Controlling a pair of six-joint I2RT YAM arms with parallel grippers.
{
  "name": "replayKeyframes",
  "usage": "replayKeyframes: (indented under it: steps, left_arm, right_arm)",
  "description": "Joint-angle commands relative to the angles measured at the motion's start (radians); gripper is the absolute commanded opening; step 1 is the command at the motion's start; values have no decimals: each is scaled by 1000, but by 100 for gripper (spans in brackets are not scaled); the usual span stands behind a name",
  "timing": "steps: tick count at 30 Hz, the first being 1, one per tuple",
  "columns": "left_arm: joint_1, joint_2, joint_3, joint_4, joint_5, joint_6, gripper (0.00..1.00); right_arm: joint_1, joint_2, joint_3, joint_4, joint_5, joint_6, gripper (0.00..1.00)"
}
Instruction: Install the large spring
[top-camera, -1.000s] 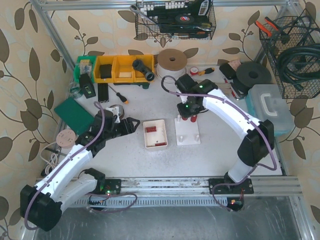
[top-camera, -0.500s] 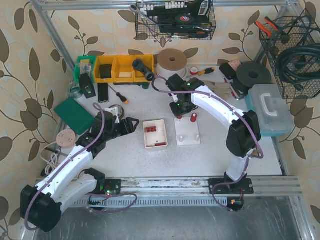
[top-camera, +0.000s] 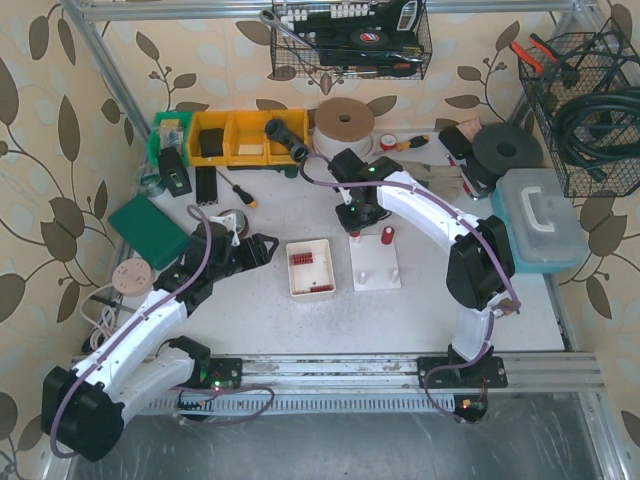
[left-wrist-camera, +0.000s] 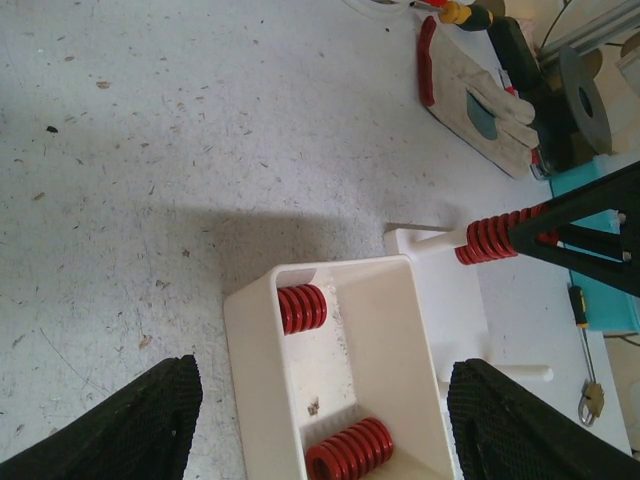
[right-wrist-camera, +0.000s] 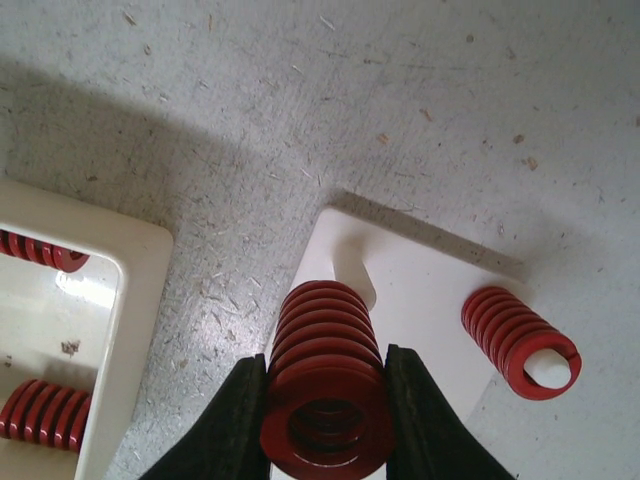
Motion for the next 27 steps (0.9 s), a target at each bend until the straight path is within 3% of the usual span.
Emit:
replayKeyframes:
  steps: [1,27]
  left_arm:
    - [-10,4,-3,39,-9,-10,71]
    - [-10,36,3,49,-6,-10,72]
  right_arm:
    - [-2,4,3,40,3,-15,0]
    - [-38,26,-123,146,-23,-4,0]
